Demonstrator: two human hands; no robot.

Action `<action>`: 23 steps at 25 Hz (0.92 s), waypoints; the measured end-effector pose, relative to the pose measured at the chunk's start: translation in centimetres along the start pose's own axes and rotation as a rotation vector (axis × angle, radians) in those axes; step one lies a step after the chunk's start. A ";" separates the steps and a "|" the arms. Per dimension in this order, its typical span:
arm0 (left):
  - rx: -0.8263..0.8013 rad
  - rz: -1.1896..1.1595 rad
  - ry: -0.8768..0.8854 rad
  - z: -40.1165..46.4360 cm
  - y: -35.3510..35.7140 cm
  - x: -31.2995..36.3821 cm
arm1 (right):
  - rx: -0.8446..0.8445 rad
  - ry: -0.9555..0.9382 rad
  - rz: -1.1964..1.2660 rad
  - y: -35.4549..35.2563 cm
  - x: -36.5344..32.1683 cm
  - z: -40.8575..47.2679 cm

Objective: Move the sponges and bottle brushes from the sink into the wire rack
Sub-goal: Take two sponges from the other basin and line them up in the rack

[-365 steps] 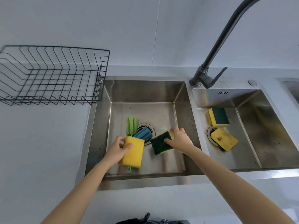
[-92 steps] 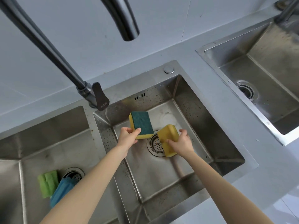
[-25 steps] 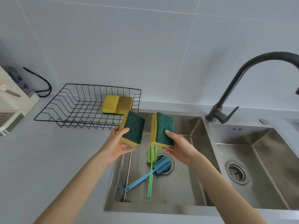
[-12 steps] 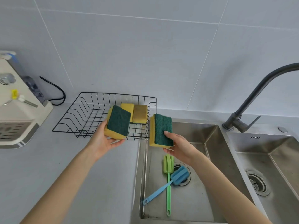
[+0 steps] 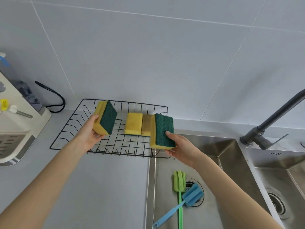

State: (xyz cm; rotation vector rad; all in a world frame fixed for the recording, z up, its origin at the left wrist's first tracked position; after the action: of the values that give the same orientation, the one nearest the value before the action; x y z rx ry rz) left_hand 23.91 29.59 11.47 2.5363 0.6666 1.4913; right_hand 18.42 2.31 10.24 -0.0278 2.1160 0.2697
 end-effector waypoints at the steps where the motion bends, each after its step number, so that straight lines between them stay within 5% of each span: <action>1: 0.007 0.015 -0.006 0.7 0.0 0.1 | -0.006 0.001 0.000 0.2 -0.4 0.6; 7: 0.089 0.278 0.023 5.3 -0.2 -0.3 | -0.039 0.035 -0.039 1.8 -2.1 4.7; 15: 0.155 0.930 0.235 10.0 0.7 -0.7 | -0.018 0.081 -0.017 2.8 -1.9 8.9; 23: 0.171 1.048 0.309 10.6 1.6 -1.3 | 0.100 0.055 0.026 2.8 -3.0 11.3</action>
State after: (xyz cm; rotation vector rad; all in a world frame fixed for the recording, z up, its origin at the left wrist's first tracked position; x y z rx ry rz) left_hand 32.90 28.81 5.57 2.9559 -0.7057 2.1732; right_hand 29.12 7.04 7.49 0.0513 2.1830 0.1805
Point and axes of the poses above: each hand's wrist, its own z-axis towards the middle knuckle, its own y-axis out of the palm, x = y × z, the point moved 7 cm from there along z, towards the middle knuckle, and after that the axes turned 8 degrees about -z, right-handed, at the moved point
